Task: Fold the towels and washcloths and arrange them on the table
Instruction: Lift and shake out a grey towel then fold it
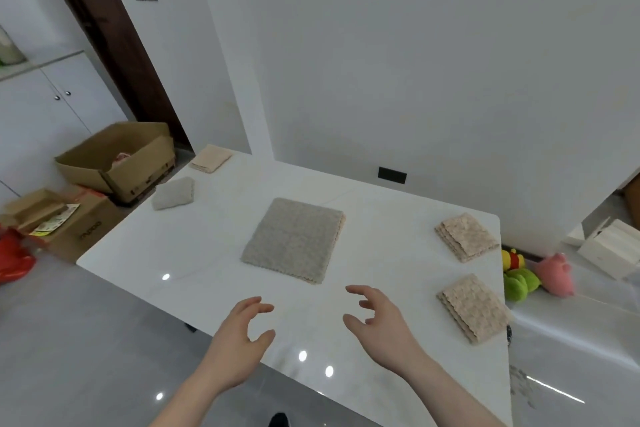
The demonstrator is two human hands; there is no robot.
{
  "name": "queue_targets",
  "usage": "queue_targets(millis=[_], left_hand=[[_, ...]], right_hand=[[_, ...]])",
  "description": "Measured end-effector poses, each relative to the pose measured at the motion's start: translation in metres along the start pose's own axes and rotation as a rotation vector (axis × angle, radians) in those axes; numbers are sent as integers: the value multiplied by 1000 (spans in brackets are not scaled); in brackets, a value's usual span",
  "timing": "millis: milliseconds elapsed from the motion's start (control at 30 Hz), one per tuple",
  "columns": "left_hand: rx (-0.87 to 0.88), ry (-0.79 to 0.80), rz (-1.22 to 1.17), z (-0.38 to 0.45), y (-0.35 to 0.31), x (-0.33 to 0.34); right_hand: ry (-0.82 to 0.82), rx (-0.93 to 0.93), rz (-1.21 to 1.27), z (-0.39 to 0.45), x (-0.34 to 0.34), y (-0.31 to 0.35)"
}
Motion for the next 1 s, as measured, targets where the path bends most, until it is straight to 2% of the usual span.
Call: queue_targets(millis=[267, 500, 667, 1000], left_hand=[[81, 131, -3, 85, 21, -30], [149, 265, 112, 179, 65, -99], [122, 341, 155, 209, 105, -131], [167, 435, 231, 237, 112, -118]], right_hand=[[-147, 97, -10, 40, 15, 18], [-206, 202, 51, 104, 102, 65], [-218, 281, 65, 117, 146, 80], [-276, 339, -28, 120, 140, 72]])
Point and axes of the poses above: each hand's wrist, its own z-axis towards the middle knuckle, its own x-axis out of the palm, y = z × x, the point moved 4 cm from there along z, towards the middle knuckle, and after that the axes turned 9 degrees about -z, right-handed, at the moved point
